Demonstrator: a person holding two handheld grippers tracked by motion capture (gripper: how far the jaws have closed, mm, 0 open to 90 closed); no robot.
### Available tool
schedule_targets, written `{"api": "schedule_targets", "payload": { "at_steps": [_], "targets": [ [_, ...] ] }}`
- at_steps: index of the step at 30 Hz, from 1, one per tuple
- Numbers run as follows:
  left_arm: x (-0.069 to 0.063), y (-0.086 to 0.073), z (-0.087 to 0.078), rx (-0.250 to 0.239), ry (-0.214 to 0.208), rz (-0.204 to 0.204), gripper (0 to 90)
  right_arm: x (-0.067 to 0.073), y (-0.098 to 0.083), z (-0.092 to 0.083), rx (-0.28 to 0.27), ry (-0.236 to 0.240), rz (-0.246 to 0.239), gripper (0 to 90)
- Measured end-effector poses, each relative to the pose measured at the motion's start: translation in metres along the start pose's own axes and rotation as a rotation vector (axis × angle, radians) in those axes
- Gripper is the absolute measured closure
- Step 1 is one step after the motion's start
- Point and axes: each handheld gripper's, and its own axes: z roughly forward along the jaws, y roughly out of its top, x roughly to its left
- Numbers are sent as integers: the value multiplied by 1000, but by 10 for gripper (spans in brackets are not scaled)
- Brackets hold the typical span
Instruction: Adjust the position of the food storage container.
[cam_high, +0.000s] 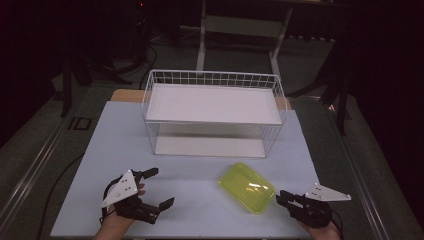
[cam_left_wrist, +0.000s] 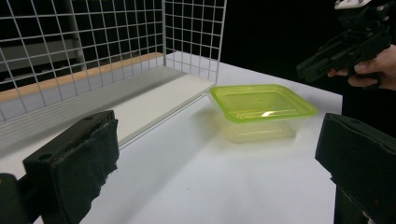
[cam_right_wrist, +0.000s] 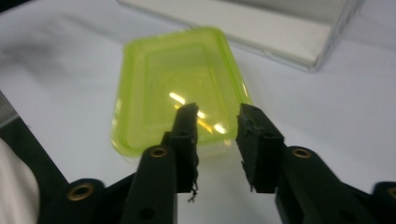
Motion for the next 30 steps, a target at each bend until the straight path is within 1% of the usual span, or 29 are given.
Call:
{"api": "schedule_targets", "payload": {
  "at_steps": [1,2,3,4,5,6,10,12,14,15,16,18,20,22,23,26,27,30],
  "targets": [
    [0,0,0,4,0,4,3,0,0,0,0,0,0,735],
    [0,0,1,15,0,12,3,-2,-3,4,24,0,0,788],
    [0,0,1,15,0,12,3,-2,-3,4,24,0,0,788],
    [0,0,0,16,3,16,3,-5,-6,7,57,-1,-2,872],
    [0,0,0,15,5,16,3,-6,-6,9,66,3,5,897],
    [-1,0,-1,11,5,10,3,-7,-7,10,79,-1,7,898],
    [1,0,-2,7,8,5,3,-7,-10,15,117,-2,-23,899],
    [1,0,-2,7,8,5,3,-7,-11,17,124,5,-22,899],
    [0,0,-1,11,7,9,3,-6,-12,22,146,5,-15,900],
    [-1,0,-1,10,3,9,3,-6,-12,26,162,12,-13,900],
    [-1,0,-1,10,3,9,3,-6,-12,28,169,7,-15,900],
    [-2,0,0,13,1,13,3,-6,-11,30,171,7,-12,899],
    [-2,-1,0,16,-1,15,3,-8,-8,36,170,-2,-5,900],
    [-2,-1,1,18,-2,12,3,-10,-6,41,171,0,4,900],
    [-2,-1,1,18,-2,12,3,-10,-6,41,171,0,4,900],
    [-2,-2,2,22,-5,13,3,-15,-4,52,182,-6,15,900],
    [-2,-2,2,22,-5,13,3,-15,-4,52,182,-6,15,900],
    [-3,-1,2,21,-6,14,3,-19,-1,59,190,-12,22,900]
  ]
}}
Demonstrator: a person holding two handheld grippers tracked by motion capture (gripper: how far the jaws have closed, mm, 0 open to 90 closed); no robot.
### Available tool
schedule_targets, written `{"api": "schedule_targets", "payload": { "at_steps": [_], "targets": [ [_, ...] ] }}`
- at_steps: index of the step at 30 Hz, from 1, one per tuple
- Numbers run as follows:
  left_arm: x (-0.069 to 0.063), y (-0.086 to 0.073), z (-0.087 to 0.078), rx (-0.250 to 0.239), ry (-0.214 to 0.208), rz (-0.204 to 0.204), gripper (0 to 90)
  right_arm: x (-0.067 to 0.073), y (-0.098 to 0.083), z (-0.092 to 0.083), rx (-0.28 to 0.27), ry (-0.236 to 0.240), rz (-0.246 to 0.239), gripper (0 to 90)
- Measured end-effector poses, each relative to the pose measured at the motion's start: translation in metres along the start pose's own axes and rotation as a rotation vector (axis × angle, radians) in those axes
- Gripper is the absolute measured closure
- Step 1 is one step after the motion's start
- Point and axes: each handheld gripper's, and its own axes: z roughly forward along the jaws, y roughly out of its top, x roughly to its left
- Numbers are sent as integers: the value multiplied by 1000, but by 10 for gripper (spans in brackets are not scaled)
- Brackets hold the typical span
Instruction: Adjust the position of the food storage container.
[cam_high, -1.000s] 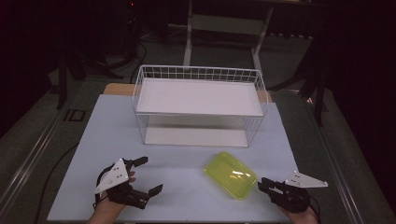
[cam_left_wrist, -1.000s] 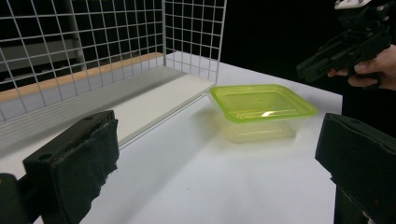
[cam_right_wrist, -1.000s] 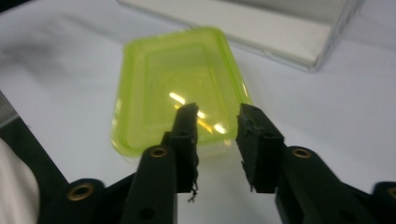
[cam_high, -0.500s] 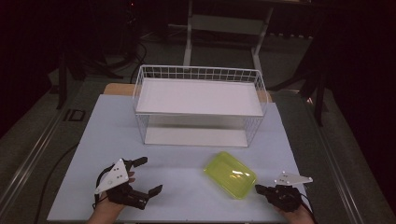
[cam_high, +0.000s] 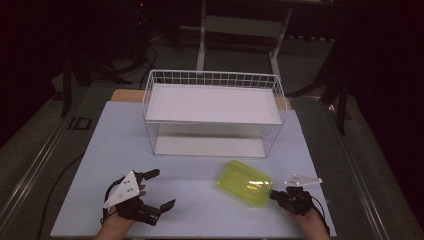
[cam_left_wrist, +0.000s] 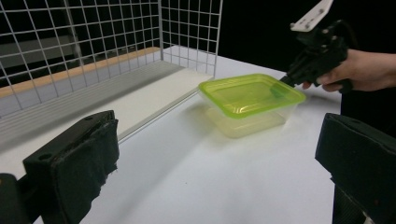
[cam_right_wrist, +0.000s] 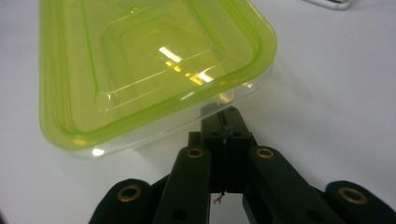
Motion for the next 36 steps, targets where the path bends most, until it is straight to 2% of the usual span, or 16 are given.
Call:
{"api": "schedule_targets", "payload": {
  "at_steps": [8,15,22,27,29,36],
  "targets": [
    [-1,0,0,0,-2,1,3,-2,21,24,-12,-2,-42,899],
    [-1,-1,0,-1,-5,-2,3,-6,34,36,-17,-33,-67,899],
    [-1,-1,-1,-1,-2,-2,3,-11,28,28,-13,-58,-52,899],
    [-2,0,1,3,-9,1,3,-11,25,23,-14,-58,-48,899],
    [-2,-1,2,4,-11,0,3,-10,25,26,-13,-43,-41,899],
    [-2,-1,1,0,-16,-5,3,-2,31,44,2,-15,-68,899]
  ]
}}
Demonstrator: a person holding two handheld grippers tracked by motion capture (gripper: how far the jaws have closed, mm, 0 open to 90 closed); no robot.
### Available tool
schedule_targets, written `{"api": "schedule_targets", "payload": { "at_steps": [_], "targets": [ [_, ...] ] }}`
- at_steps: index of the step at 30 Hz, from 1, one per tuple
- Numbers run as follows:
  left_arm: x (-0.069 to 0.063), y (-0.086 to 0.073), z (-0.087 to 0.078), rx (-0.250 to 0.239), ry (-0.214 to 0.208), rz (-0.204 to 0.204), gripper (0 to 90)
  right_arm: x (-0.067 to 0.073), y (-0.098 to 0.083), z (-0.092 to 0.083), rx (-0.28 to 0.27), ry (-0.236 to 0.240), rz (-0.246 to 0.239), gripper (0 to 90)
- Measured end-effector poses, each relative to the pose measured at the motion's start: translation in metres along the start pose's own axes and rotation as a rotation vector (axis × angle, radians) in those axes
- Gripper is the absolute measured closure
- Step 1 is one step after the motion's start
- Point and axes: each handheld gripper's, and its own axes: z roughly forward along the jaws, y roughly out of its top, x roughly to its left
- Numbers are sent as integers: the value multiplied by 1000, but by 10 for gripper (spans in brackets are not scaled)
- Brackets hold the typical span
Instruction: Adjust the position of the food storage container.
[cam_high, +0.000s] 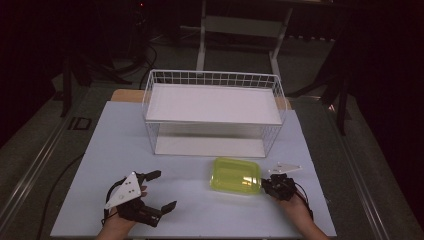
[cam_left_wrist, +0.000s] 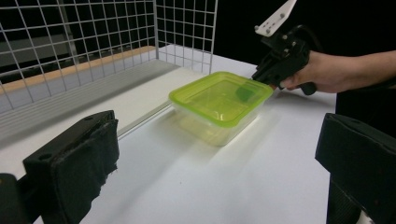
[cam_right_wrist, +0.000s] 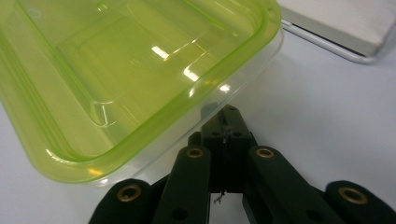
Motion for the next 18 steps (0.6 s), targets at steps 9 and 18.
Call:
{"api": "schedule_targets", "payload": {
  "at_steps": [9,18],
  "targets": [
    [-1,0,0,-1,-3,0,3,11,17,14,-18,33,-11,899],
    [-1,0,0,0,-8,0,3,27,29,30,-27,57,-29,899]
  ]
}}
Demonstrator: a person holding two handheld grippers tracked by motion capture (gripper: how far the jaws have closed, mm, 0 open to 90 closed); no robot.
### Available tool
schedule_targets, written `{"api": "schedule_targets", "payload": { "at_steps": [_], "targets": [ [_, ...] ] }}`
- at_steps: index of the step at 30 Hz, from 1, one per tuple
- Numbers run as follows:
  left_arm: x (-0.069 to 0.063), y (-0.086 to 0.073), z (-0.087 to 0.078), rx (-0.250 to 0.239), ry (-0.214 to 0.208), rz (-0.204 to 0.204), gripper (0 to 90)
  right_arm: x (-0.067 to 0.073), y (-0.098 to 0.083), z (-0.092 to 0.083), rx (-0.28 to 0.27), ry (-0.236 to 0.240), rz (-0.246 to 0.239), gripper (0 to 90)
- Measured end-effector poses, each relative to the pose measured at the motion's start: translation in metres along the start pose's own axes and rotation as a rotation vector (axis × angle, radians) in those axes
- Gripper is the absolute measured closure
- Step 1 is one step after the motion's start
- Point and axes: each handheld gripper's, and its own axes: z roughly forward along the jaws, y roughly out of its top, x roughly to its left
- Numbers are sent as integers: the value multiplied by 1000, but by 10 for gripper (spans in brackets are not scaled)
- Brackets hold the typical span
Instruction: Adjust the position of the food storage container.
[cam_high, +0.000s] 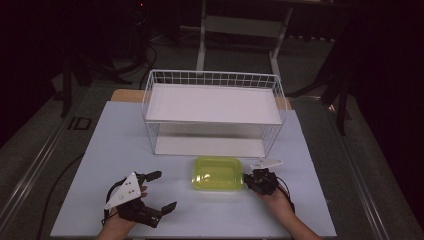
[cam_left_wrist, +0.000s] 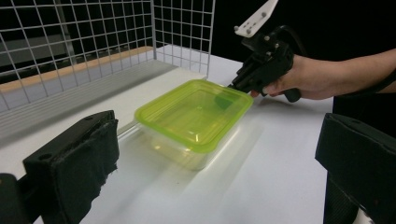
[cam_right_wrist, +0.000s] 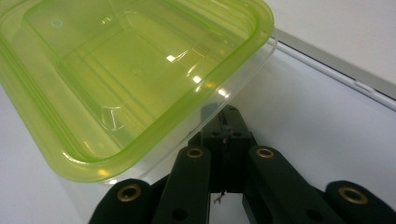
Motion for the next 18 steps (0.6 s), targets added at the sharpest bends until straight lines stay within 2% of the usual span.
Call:
{"api": "schedule_targets", "payload": {
  "at_steps": [11,18],
  "targets": [
    [-1,0,-1,-4,-2,3,3,16,12,19,0,32,-11,899],
    [0,0,-1,-3,-6,3,3,20,16,25,5,42,-12,899]
  ]
}}
